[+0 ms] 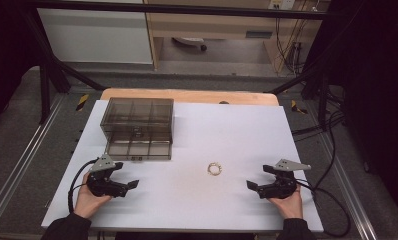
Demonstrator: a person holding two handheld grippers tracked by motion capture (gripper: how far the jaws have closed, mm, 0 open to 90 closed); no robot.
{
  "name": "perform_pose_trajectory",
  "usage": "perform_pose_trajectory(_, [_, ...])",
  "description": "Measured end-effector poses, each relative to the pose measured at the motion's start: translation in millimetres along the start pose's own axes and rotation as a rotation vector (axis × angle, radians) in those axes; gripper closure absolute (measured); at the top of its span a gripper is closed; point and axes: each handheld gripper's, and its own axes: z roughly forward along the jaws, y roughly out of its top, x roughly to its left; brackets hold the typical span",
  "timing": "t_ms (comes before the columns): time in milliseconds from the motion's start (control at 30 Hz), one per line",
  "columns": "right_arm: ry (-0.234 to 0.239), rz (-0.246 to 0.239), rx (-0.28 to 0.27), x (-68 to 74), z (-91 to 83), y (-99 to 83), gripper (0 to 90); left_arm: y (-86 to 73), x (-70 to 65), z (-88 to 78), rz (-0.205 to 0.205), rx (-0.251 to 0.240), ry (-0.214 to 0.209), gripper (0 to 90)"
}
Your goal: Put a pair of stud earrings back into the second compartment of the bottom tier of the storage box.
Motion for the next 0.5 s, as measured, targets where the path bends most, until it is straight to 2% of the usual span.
perform_pose_trajectory(500, [-0.001, -0.004, 0.008, 0.0, 0.5, 0.3, 0.8, 12.5, -13.9, 8.3, 0.012, 0.002, -0.01, 5.4])
